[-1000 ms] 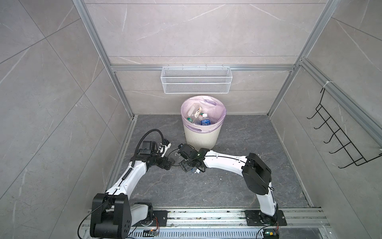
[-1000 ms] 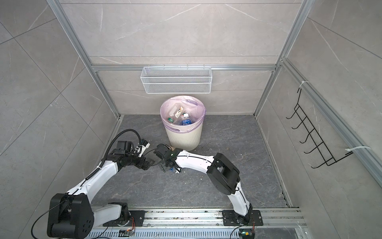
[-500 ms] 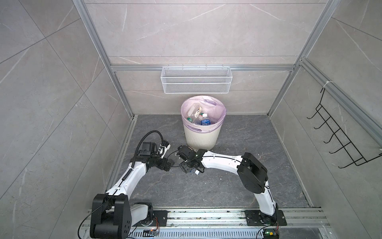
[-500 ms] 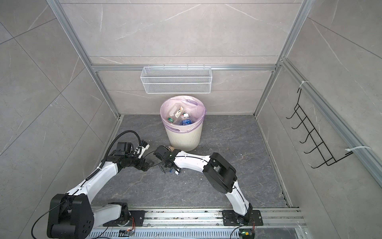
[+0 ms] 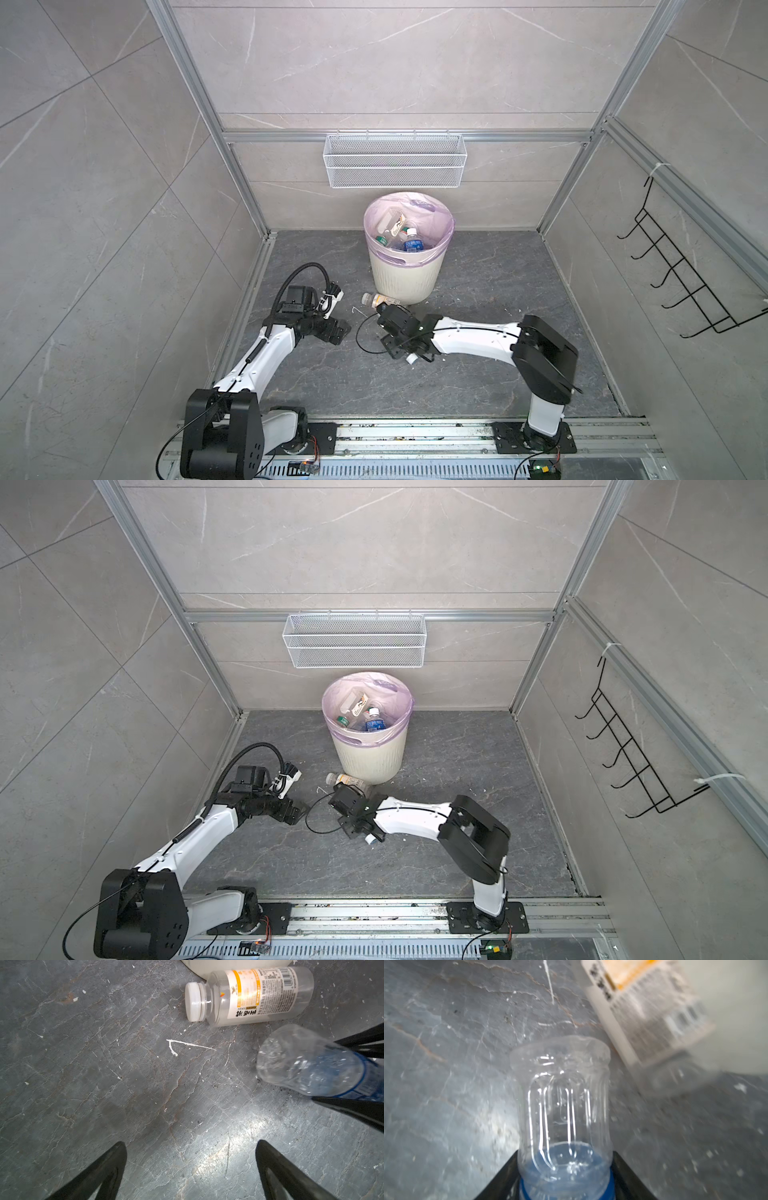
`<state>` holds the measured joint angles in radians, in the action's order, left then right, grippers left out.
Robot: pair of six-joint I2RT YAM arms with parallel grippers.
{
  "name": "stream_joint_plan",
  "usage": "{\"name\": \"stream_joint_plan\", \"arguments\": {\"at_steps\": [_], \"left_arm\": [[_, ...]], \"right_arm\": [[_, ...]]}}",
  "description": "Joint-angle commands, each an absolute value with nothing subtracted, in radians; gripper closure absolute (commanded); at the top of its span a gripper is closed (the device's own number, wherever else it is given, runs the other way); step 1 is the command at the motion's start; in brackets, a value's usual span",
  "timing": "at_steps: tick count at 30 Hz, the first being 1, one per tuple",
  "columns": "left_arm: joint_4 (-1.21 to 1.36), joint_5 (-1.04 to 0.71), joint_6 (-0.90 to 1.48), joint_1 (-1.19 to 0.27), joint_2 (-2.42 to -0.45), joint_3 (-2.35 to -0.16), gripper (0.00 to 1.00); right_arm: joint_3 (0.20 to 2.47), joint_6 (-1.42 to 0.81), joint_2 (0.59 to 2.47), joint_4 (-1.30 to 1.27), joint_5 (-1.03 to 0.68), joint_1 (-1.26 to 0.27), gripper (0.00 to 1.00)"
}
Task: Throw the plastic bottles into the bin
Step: 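Lift the blue-labelled bottle with the right gripper toward the bin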
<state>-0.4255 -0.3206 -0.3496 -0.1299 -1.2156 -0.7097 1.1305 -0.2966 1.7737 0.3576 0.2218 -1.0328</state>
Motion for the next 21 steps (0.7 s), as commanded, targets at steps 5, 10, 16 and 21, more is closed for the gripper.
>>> {"name": "stream_joint_plan", "arguments": {"at_steps": [5,10,16,21], "left_arm": [[-0.381,-0.261,-0.364,-0.217,-1.210,-0.716,0.01],[-0.339,-0.257,-0.361,-0.245,-1.207,-0.706,0.01],[-0.324,-0.229,-0.368,-0.276,-1.208,-0.707,0.01],[-0.319,-0.229,-0.363,-0.283,-1.209,-0.704,0.01]], "right_arm": [[0.905,-0.421,1.430,0.257,0.372,-1.073,0.44],[0.798,-0.460,1.232,0.265,0.423,-1.087,0.44],[0.762,-0.489,1.083,0.309,0.508,-1.127,0.43],[0.821,-0.489,1.021,0.361,0.562,-1.147,0.43]]}}
